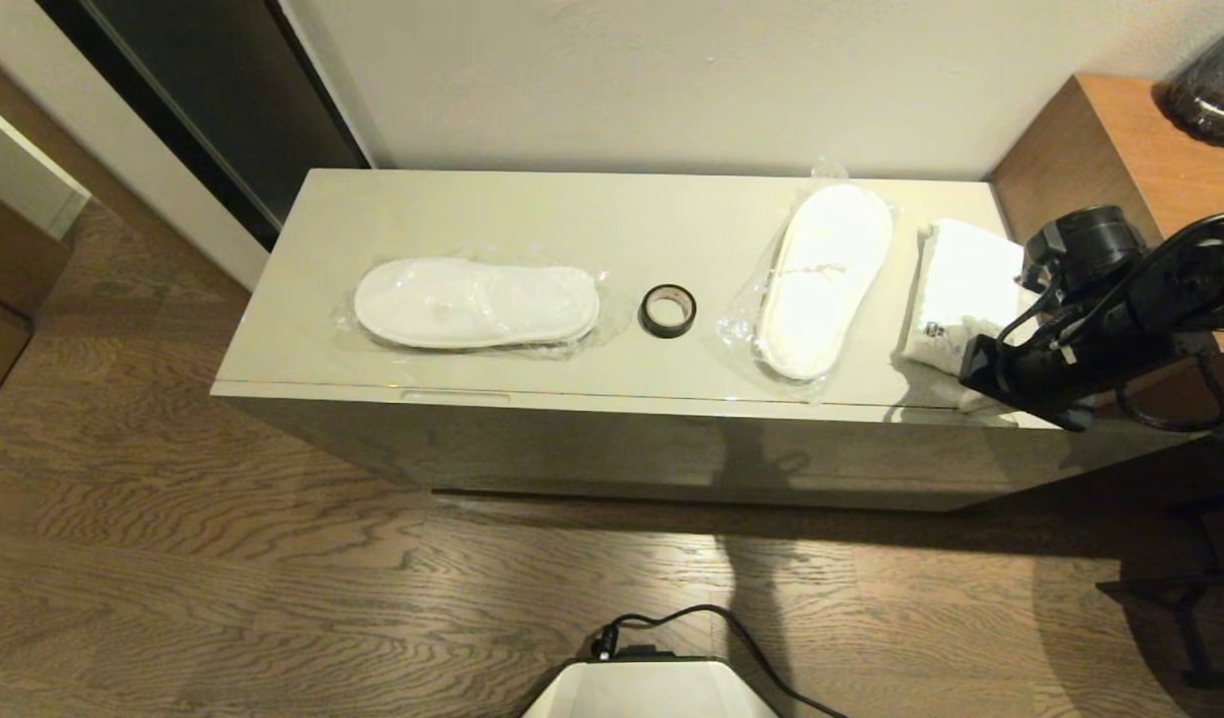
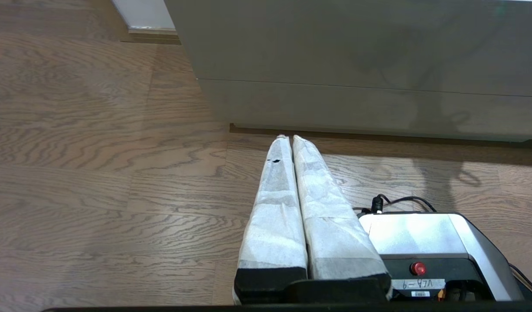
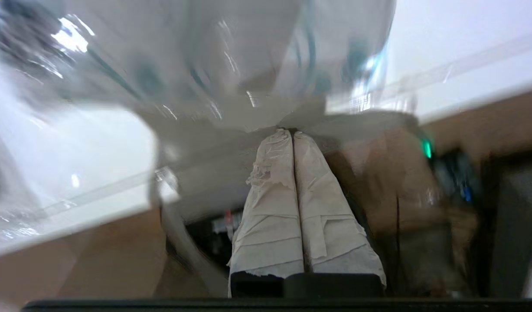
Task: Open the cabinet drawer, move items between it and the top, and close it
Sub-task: Open the drawer
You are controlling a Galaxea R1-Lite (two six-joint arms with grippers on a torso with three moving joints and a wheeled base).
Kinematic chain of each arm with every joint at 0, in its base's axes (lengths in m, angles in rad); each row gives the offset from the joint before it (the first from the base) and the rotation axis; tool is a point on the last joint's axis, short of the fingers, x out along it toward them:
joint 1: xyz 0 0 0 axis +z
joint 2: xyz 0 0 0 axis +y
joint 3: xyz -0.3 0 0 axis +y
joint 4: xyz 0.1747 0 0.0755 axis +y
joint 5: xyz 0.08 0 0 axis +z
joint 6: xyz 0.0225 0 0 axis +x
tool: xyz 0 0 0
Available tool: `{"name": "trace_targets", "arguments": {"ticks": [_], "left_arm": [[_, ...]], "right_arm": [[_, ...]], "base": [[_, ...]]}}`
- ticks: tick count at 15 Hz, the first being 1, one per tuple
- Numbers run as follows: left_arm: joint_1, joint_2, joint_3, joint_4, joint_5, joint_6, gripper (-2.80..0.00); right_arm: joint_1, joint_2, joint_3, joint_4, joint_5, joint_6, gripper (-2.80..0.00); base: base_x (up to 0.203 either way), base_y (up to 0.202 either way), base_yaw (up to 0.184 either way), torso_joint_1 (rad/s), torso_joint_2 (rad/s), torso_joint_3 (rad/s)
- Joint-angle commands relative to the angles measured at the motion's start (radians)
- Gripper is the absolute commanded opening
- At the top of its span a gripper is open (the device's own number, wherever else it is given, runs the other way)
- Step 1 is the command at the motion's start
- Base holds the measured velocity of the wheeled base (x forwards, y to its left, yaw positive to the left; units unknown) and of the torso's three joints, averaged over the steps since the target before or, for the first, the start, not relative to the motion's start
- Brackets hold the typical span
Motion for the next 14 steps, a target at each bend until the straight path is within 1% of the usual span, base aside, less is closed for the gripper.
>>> {"name": "trace_targets", "arguments": {"ticks": [1,9,12,14], "left_arm": [[0.0,0.0,0.0,0.0,0.0,0.0,-2.8],[0.0,0.0,0.0,0.0,0.0,0.0,-2.8],[0.0,0.0,0.0,0.0,0.0,0.0,-2.8],[0.0,0.0,0.0,0.0,0.0,0.0,-2.8]], "right_arm": [[0.004,-0.009,0.018,0.007,0.002,0.023,-2.8],[0.004,-0.018,0.135,-0.002,0.009,0.026,-2.8],[0.004,-0.043,0.229,-0.019,0.013,0.031,-2.8],[0.005,-0.096,0.347,-0.088,0.023,0.033,-2.8]], "base": [[0.0,0.0,0.0,0.0,0.0,0.0],[0.0,0.0,0.0,0.0,0.0,0.0],[0.0,0.0,0.0,0.0,0.0,0.0],[0.0,0.0,0.0,0.0,0.0,0.0]]}}
